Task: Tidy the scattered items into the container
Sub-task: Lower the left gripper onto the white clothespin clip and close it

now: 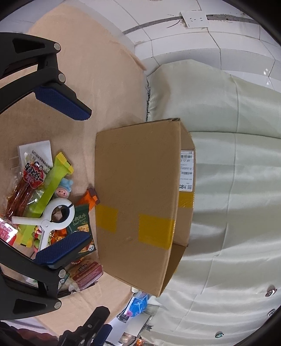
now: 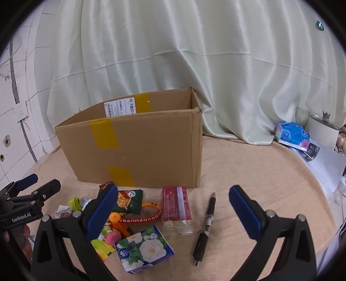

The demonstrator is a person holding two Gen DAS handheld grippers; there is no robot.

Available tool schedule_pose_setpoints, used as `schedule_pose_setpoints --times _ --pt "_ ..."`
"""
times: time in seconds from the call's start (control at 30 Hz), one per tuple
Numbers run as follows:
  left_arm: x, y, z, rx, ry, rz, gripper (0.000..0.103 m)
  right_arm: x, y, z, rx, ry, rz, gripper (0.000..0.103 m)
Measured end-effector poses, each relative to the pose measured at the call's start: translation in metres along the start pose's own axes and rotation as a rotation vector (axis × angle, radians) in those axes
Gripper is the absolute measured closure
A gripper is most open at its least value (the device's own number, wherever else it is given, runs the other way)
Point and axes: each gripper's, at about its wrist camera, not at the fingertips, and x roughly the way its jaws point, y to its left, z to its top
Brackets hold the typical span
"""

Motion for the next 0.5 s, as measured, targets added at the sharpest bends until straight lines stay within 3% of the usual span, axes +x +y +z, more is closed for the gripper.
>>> schedule_pose_setpoints --times 0.23,0.5 --pt "0.029 -0.023 -0.013 0.036 0.075 -0.019 0.000 0.000 -0.002 0.000 0.004 0.003 -0.003 0.000" --pt "0.055 -0.025 -0.020 0.001 0.133 -0.067 0.000 0.001 -0.010 0.000 0.024 0.003 0.003 0.000"
